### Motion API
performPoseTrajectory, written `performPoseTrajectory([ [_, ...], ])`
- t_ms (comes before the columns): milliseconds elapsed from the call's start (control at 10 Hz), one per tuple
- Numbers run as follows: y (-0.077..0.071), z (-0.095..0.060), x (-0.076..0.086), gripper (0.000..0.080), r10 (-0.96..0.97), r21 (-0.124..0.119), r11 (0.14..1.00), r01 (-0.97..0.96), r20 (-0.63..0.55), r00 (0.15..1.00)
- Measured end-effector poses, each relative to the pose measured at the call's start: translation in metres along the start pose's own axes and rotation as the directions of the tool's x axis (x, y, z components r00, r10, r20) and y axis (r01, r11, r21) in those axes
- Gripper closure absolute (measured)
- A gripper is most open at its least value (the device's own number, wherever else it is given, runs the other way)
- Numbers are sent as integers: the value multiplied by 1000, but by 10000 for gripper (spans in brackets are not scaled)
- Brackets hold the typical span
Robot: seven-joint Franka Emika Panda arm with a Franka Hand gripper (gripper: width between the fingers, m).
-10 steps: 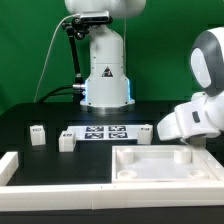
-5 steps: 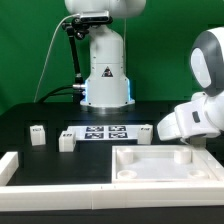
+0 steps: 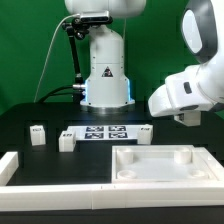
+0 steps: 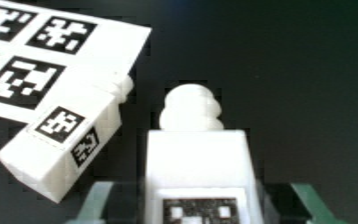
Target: Assemble one leg
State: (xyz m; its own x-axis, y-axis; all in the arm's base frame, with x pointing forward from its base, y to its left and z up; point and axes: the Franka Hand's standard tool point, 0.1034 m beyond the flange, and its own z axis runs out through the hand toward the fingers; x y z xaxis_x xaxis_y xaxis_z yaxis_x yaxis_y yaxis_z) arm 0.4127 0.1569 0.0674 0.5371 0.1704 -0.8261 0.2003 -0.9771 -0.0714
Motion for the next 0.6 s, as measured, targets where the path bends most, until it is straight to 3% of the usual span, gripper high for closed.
performPoseTrajectory([
  [200, -1, -10, 11, 512, 6, 3, 1000, -6, -174, 985],
  [300, 1, -10, 7, 512, 5, -1, 1000, -5, -222, 975],
  [600, 9, -47, -1, 512, -12, -11, 1000, 9, -414, 910],
])
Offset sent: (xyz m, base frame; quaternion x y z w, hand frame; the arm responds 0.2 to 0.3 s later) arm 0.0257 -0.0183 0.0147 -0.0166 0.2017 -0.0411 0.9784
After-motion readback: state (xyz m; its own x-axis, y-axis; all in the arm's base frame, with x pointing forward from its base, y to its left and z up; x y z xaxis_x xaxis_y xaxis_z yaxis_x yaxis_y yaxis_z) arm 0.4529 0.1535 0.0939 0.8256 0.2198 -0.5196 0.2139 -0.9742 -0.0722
